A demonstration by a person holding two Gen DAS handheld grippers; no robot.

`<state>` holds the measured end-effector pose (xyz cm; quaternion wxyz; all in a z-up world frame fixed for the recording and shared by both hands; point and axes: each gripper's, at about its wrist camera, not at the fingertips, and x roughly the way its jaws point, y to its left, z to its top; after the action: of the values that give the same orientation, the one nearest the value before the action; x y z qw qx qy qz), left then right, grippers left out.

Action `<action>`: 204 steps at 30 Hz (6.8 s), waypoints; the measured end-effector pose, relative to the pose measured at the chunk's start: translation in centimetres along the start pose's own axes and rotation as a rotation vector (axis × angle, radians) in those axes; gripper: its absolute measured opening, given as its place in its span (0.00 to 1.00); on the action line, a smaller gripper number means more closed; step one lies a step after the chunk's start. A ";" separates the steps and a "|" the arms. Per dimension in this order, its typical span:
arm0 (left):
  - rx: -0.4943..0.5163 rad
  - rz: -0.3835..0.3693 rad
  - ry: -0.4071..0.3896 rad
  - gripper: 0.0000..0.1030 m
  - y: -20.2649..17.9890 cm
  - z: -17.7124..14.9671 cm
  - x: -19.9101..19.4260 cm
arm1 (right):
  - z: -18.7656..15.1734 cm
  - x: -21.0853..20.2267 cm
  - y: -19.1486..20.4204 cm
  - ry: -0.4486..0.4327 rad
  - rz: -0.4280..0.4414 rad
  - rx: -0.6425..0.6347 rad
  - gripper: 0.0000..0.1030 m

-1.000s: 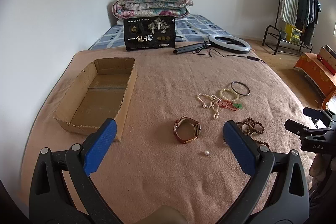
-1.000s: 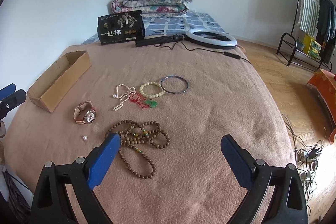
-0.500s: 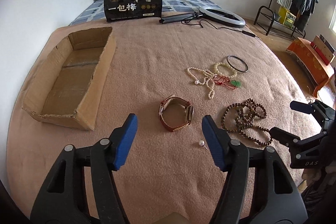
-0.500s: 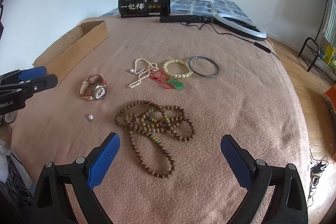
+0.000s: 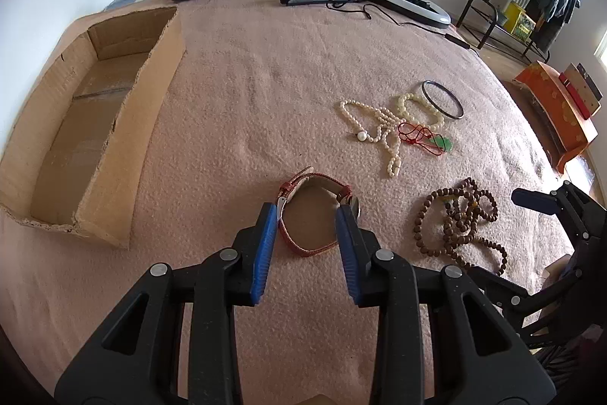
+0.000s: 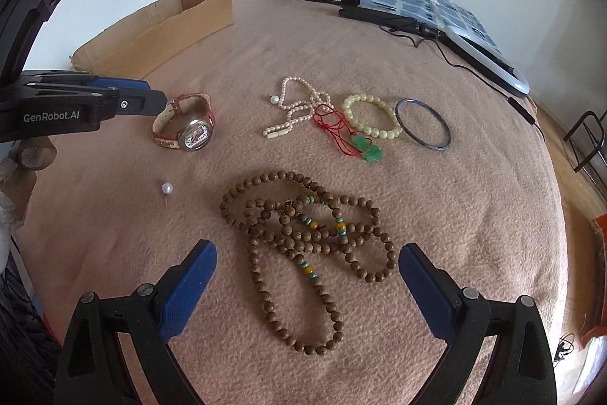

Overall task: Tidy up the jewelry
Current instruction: 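Grasp the red-strap watch with the left gripper while the right grasps the wooden bead necklace, then carry the watch with the left gripper while the right carries the beads over the box, then open the left gripper over the box while the right releases the beads inside, then move both open grippers back toward the pearl necklace and jade pendant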

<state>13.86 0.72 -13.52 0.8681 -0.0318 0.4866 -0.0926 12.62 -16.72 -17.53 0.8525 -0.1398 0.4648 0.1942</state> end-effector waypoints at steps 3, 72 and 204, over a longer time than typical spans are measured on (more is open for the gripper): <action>-0.008 -0.008 0.021 0.27 0.2 0.2 0.9 | 0.1 0.6 -0.2 0.015 0.016 0.009 0.95; -0.036 0.009 -0.095 0.07 1.0 2.4 -2.1 | 4.6 -4.9 -4.3 -0.208 0.110 0.183 0.04; -0.326 0.248 -0.206 0.32 20.1 3.2 -8.9 | 23.2 1.2 13.6 -0.286 0.092 0.044 0.84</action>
<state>14.67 22.00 -7.32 0.9014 -0.1209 0.4040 0.0981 24.05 5.23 -7.07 0.9031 -0.0705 0.3487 0.2406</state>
